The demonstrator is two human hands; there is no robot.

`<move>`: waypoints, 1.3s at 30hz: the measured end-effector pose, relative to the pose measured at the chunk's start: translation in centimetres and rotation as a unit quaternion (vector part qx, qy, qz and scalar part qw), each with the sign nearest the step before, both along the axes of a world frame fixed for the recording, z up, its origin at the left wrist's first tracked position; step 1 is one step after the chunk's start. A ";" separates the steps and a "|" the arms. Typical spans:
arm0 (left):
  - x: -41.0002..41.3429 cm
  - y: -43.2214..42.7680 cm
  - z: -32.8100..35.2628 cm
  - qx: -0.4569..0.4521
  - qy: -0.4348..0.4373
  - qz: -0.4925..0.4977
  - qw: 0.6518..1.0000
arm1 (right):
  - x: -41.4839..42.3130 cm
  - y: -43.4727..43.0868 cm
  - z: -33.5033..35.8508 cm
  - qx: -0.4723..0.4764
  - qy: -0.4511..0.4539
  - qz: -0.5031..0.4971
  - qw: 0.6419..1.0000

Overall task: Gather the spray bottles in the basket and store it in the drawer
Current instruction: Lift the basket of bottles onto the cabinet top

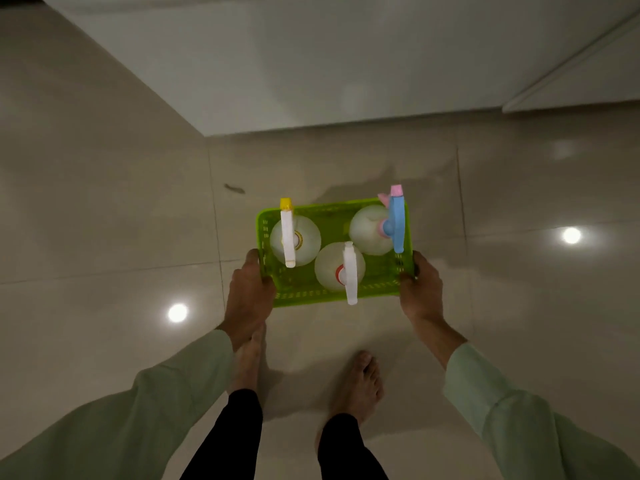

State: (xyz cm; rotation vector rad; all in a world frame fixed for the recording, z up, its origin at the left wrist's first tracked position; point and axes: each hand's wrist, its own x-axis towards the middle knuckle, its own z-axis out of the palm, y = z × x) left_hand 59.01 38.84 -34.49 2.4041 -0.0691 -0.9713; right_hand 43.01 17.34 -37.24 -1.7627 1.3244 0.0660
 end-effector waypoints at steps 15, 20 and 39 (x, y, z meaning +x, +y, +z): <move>5.8 -2.3 28.1 -0.108 -0.016 0.001 0.994 | 4.0 -5.1 28.9 0.006 -0.118 0.037 0.992; 10.7 -5.1 34.1 -0.147 -0.017 0.012 0.989 | 8.5 -7.9 34.0 0.022 -0.174 0.019 0.984; 29.7 -15.4 32.2 -0.135 0.037 0.028 0.990 | 27.6 -17.1 31.2 0.018 -0.145 0.003 0.989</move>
